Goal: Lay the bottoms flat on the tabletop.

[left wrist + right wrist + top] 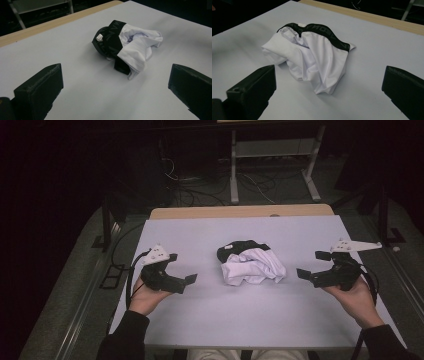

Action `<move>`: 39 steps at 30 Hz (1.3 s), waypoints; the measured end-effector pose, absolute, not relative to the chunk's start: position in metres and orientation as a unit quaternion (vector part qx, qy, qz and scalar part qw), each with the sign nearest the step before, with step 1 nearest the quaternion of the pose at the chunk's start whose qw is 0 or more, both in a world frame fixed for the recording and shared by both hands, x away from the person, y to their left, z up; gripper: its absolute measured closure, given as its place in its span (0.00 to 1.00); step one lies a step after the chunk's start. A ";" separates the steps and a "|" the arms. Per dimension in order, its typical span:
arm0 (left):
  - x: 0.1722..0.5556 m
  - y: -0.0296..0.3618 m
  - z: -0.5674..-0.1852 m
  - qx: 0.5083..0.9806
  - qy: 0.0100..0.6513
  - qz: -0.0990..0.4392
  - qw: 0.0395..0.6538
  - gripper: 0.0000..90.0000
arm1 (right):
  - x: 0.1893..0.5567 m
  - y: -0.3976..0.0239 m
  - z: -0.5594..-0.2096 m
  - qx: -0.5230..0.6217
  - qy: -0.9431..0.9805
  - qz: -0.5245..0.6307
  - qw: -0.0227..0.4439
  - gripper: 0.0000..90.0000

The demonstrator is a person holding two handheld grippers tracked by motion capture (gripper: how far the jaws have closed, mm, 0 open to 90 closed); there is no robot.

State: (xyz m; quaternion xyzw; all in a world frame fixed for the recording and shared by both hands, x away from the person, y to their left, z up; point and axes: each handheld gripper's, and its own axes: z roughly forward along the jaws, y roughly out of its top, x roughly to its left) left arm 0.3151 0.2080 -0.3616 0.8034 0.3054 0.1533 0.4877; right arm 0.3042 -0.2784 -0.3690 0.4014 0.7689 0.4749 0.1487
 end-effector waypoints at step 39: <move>0.379 0.186 -0.374 0.785 0.344 0.110 0.504 0.00 | 0.381 -0.260 -0.388 0.430 0.790 0.420 0.124 0.00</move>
